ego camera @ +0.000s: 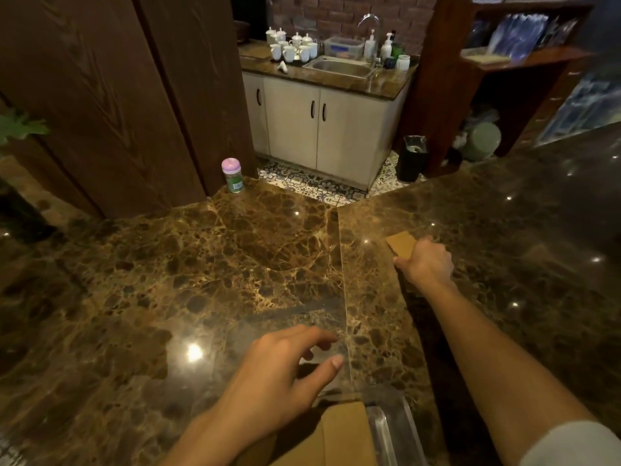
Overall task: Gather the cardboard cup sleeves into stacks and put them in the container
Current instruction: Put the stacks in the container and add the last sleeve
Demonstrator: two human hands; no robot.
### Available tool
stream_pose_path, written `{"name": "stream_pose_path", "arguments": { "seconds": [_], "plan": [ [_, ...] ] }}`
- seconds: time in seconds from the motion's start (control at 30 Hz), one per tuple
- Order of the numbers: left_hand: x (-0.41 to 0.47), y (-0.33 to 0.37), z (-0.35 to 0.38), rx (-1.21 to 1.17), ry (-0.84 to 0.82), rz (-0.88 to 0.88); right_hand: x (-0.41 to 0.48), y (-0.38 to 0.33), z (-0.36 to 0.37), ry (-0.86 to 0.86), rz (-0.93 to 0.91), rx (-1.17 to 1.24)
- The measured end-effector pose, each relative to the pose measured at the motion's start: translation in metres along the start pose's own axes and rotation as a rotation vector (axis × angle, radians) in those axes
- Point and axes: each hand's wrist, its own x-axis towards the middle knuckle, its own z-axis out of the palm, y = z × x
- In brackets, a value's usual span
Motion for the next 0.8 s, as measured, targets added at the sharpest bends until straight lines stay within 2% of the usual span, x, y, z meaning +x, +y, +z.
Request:
{"name": "stream_pose_path", "arguments": {
  "seconds": [0.17, 0.27, 0.4, 0.47, 0.53, 0.7, 0.8],
  "plan": [
    [0.036, -0.005, 0.020, -0.176, -0.057, -0.105, -0.004, 0.004, -0.009, -0.034, -0.085, -0.089],
    [0.066, -0.010, 0.030, -0.385, -0.079, -0.208, -0.016, -0.001, -0.014, -0.087, -0.096, -0.043],
    [0.106, -0.011, 0.035, -0.910, -0.016, -0.505, -0.050, -0.009, -0.021, -0.154, -0.136, 0.225],
    [0.120, -0.009, 0.035, -1.062, 0.016, -0.656, -0.077, -0.019, -0.028, -0.176, -0.173, 0.398],
    [0.127, -0.006, 0.035, -1.144, 0.017, -0.736, -0.102, -0.029, -0.035, -0.209, -0.220, 0.532],
    [0.117, -0.002, 0.027, -1.481, -0.033, -0.639, -0.143, -0.036, -0.055, -0.280, -0.323, 0.769],
    [0.112, 0.001, 0.017, -1.497, -0.065, -0.546, -0.157, -0.037, -0.062, -0.300, -0.410, 0.807]
  ]
}}
